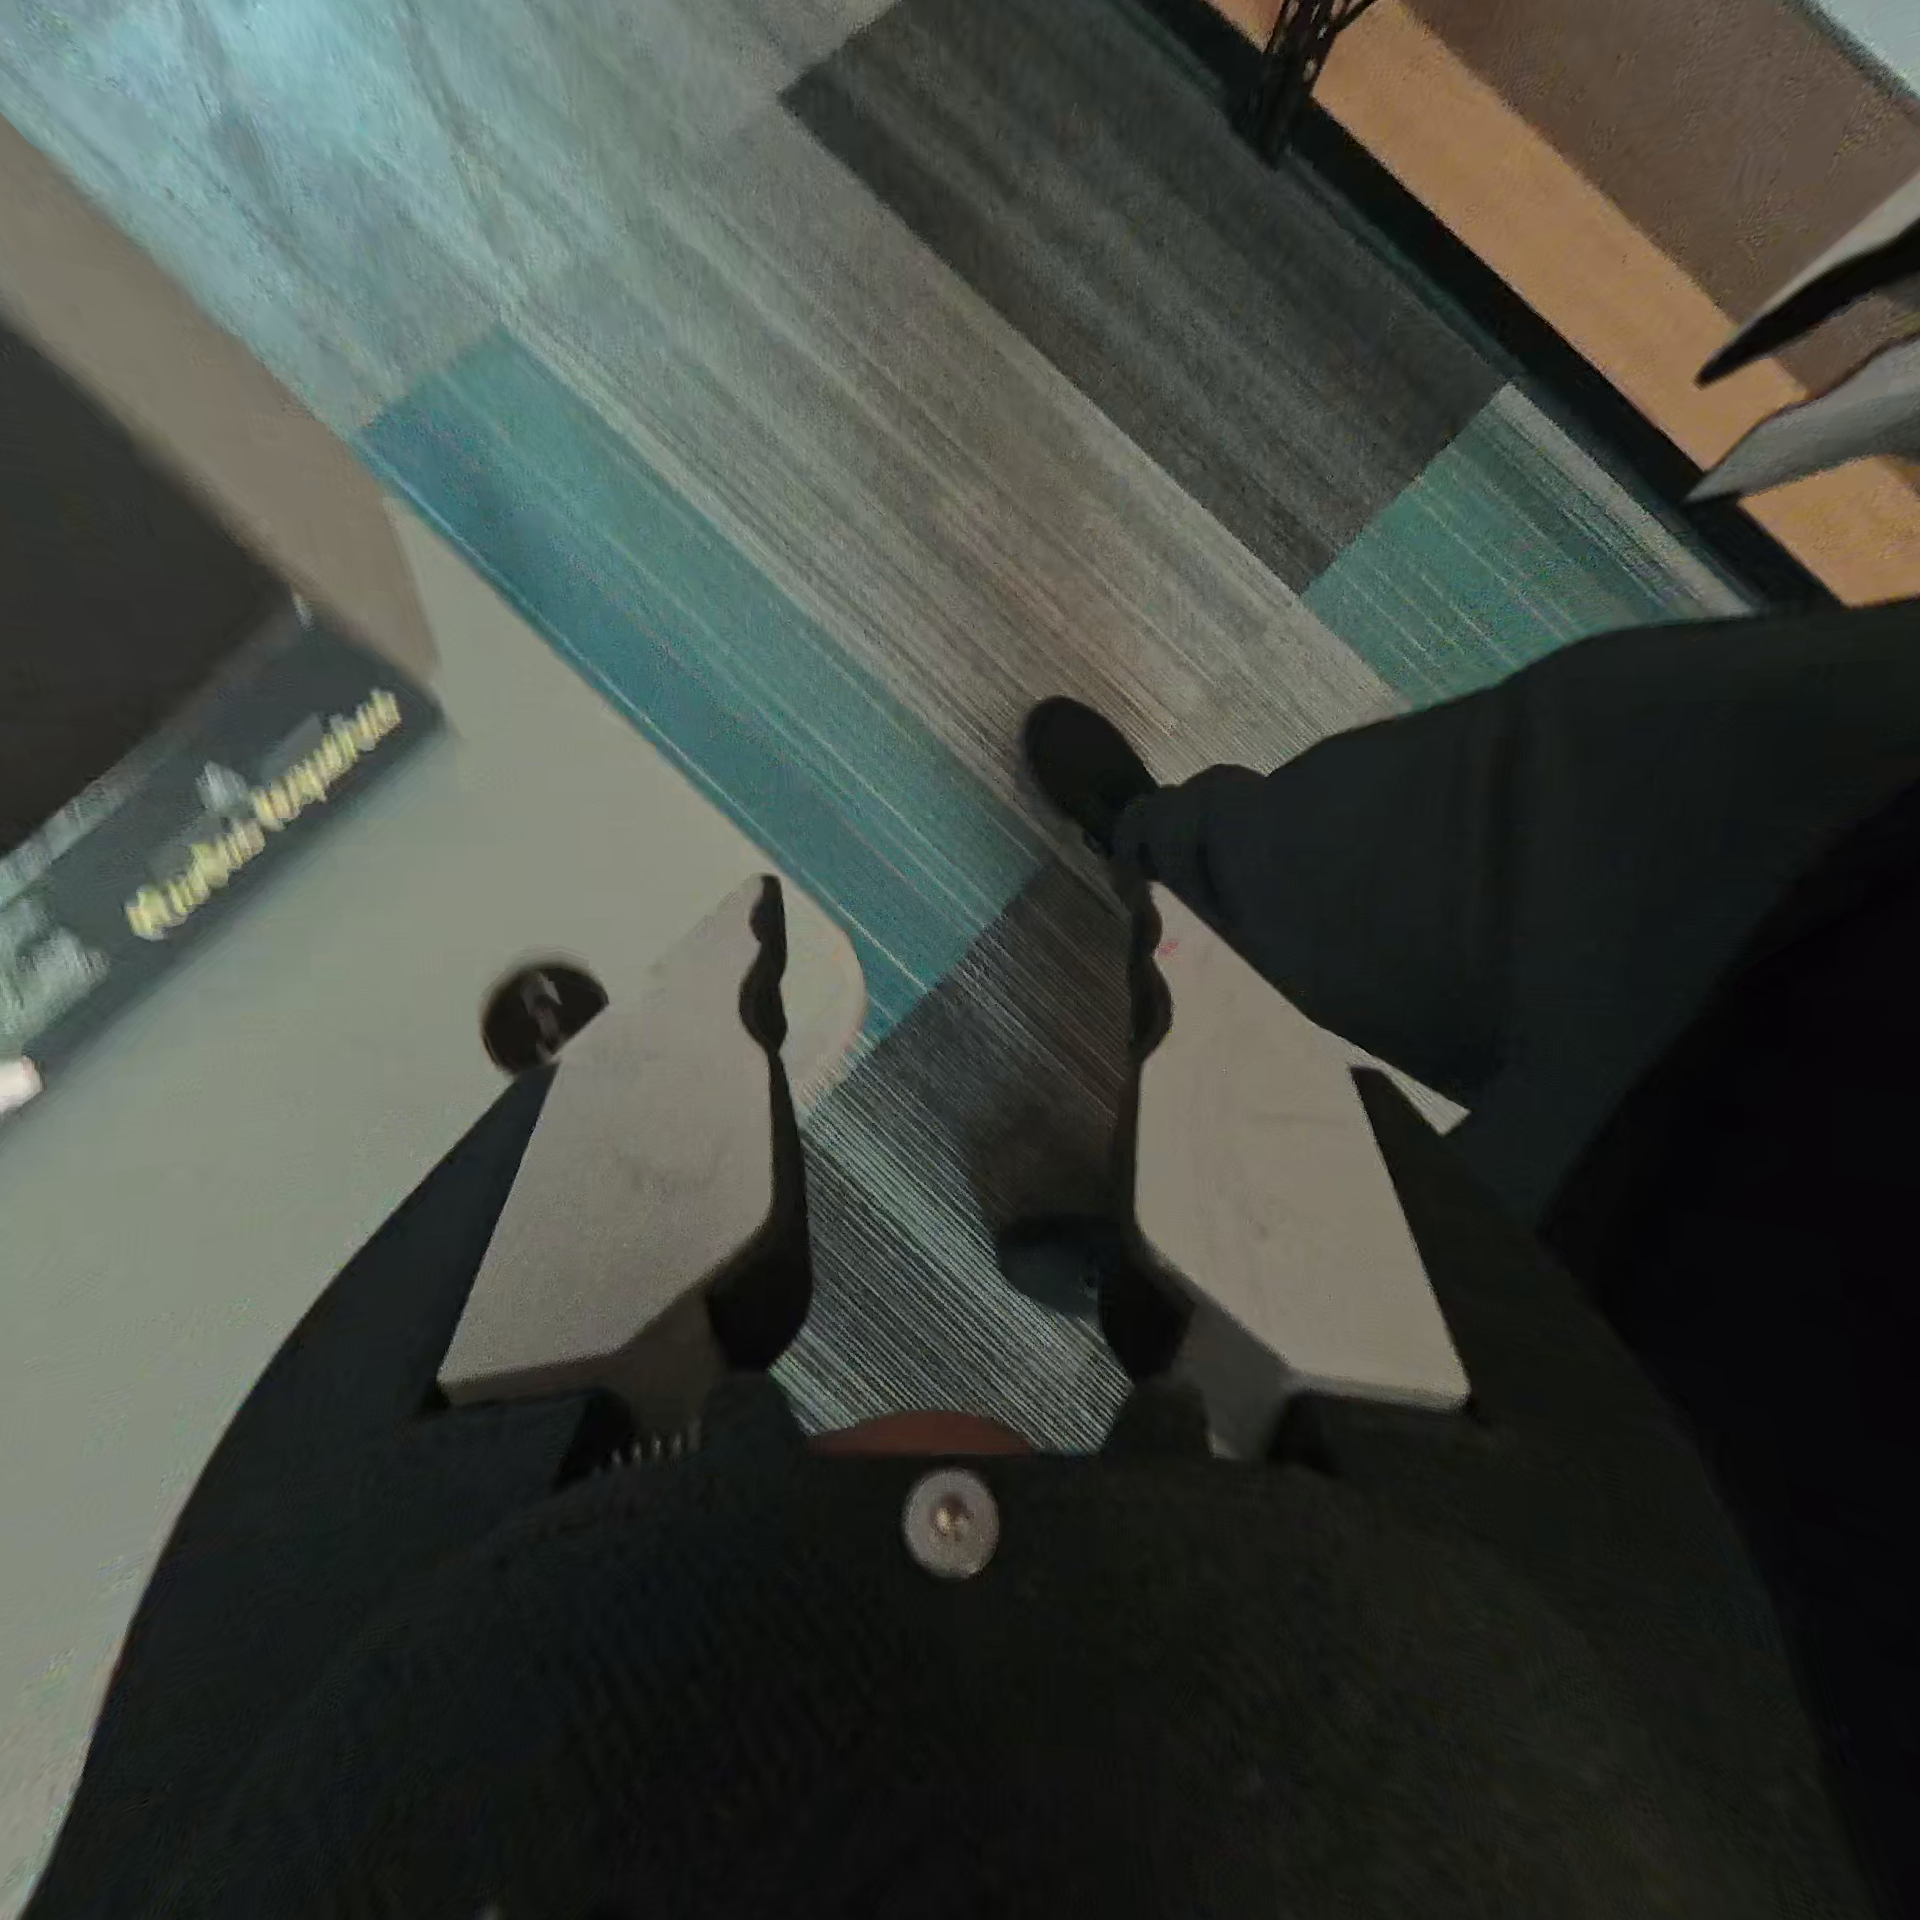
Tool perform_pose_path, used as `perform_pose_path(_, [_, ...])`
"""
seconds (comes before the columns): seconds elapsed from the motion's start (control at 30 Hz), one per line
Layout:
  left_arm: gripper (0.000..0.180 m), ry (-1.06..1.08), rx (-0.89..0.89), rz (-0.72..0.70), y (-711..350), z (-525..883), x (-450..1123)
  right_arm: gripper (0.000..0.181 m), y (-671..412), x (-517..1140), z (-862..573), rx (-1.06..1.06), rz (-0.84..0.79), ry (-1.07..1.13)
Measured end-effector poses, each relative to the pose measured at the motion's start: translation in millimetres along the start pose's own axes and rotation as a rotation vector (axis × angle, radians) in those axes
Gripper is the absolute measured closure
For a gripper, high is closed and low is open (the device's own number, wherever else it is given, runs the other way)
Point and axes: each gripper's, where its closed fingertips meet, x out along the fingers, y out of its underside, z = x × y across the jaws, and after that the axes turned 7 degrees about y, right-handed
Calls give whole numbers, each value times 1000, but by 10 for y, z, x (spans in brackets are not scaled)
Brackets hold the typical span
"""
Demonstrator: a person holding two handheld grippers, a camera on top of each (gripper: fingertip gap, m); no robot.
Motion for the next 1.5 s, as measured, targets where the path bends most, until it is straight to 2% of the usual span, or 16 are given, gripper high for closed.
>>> perform_pose_path(0.2, [109, -41, 1, 9, -947, 616, 576, 148, -466, 328, -563, 131, -115, -37])
perform_pose_path(0.3, [110, -138, -98, 56, -1221, 1192, 696, 156, -869, 391, -994, 109, -157, -47])
perform_pose_path(0.4, [118, -213, -237, 144, -1460, 1728, 716, 181, -1387, 288, -1459, 78, -220, -65])
perform_pose_path(0.57, [119, -289, -256, 222, -2024, 2318, 968, 181, -2174, 276, -2290, 38, -299, -48])
perform_pose_path(0.7, [120, -231, -229, 262, -2372, 2390, 1426, 178, -2760, 226, -2763, 121, -371, -53])
perform_pose_path(0.83, [121, -135, -145, 288, -2759, 2426, 2005, 177, -3232, 282, -2930, 106, -386, -65])
perform_pose_path(1.1, [121, 49, -19, 180, -3972, 3075, 3244, 157, -4450, 648, -3263, -23, -305, -89])
perform_pose_path(1.23, [123, 144, 39, 211, -4601, 3701, 3710, 152, -5249, 753, -3647, 83, -256, -65])
perform_pose_path(1.3, [128, 190, 64, 154, -5064, 4023, 3806, 152, -5775, 734, -3780, 98, -309, -64])
perform_pose_path(1.4, [128, 166, 112, 148, -5539, 4623, 3929, 150, -6396, 901, -3985, 45, -295, -28])
perform_pose_path(1.5, [128, 151, 67, 89, -5947, 5115, 3977, 149, -7020, 1061, -4047, 57, -318, -95])
